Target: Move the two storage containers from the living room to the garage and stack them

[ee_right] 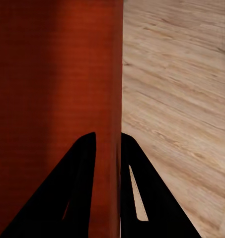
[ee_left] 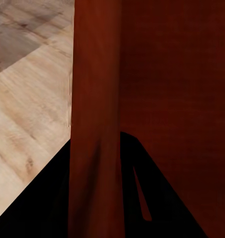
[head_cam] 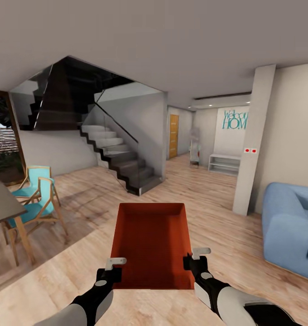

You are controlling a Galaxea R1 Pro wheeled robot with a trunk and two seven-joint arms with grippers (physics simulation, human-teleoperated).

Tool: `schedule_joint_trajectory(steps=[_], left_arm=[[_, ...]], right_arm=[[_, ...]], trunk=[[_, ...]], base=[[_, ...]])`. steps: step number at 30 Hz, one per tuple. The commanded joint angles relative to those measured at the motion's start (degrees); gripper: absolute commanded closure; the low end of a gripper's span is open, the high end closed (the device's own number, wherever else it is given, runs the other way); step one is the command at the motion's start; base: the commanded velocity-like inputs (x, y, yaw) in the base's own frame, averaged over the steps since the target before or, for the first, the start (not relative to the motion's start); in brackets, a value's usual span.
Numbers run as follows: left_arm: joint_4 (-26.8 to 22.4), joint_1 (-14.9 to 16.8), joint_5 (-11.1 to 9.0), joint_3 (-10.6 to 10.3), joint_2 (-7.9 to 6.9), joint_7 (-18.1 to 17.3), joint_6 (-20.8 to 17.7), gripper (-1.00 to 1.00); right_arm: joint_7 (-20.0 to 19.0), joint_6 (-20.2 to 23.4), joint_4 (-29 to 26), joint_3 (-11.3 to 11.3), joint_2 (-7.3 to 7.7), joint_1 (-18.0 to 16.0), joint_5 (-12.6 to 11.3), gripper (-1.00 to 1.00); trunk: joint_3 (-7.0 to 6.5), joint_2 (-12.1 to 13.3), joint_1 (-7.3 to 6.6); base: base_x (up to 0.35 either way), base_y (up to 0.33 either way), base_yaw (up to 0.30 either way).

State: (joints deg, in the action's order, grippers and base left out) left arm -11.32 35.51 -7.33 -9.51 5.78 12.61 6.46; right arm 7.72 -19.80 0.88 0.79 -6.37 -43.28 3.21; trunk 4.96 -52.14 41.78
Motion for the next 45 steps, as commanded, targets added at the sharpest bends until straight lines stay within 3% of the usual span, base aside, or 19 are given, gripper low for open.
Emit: schedule_joint_trajectory(steps=[1, 26, 45], left_arm=[[-0.19, 0.09, 0.38, 1.43, -0.33, 1.1, 0.51, 1.0], [-0.19, 0.09, 0.38, 1.43, -0.33, 1.1, 0.54, 1.0], [-0.21, 0.09, 0.38, 1.43, -0.33, 1.1, 0.52, 1.0]], right_arm=[[0.54, -0.24, 0.26, -1.57, 0.39, -0.05, -1.0, 1.0], [0.54, -0.24, 0.26, -1.52, 0.39, -0.05, -1.01, 1.0], [0.54, -0.24, 0.26, -1.49, 0.39, -0.05, -0.91, 1.0]], trunk=[[0.09, -0.06, 0.04], [0.09, -0.06, 0.04], [0.09, -0.06, 0.04]], base=[[0.321, 0.085, -0.218], [0.321, 0.085, -0.26], [0.321, 0.085, -0.014]])
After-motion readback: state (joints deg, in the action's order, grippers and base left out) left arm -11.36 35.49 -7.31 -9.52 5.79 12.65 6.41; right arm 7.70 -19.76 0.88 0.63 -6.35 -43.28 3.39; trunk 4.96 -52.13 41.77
